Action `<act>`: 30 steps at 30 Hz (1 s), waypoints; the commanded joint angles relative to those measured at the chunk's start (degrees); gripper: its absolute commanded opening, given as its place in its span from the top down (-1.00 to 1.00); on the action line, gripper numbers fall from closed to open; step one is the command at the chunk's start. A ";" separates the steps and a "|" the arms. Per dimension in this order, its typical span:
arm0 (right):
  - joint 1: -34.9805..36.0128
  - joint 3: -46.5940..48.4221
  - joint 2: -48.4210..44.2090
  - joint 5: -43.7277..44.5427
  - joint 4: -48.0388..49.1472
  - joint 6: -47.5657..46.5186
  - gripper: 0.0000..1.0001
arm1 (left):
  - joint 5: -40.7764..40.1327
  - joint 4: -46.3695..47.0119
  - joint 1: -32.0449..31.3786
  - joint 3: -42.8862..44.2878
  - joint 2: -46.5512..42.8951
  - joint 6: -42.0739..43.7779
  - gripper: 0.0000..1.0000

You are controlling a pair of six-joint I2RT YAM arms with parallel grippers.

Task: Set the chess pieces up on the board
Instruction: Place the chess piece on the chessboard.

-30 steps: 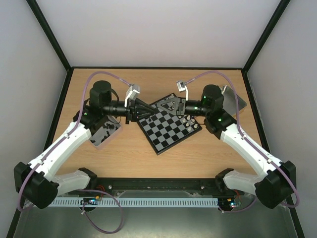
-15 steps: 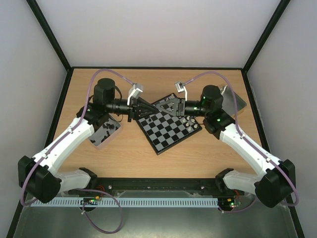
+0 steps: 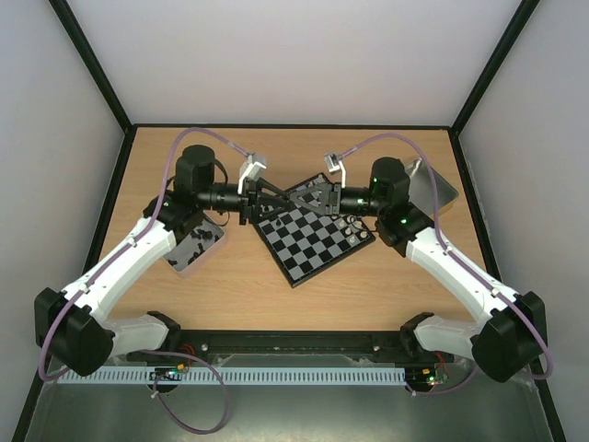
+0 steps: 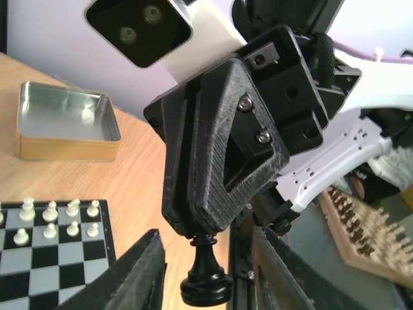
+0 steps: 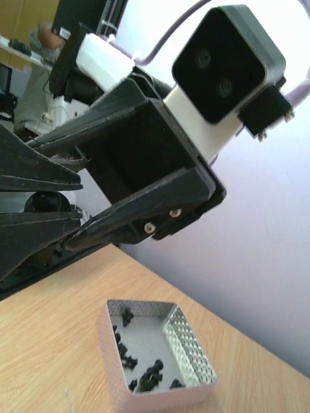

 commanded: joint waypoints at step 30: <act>20.18 15.44 29.84 71.39 -24.40 -25.57 0.97 | -81.43 -1.10 1.34 -18.89 -35.32 -5.14 -0.99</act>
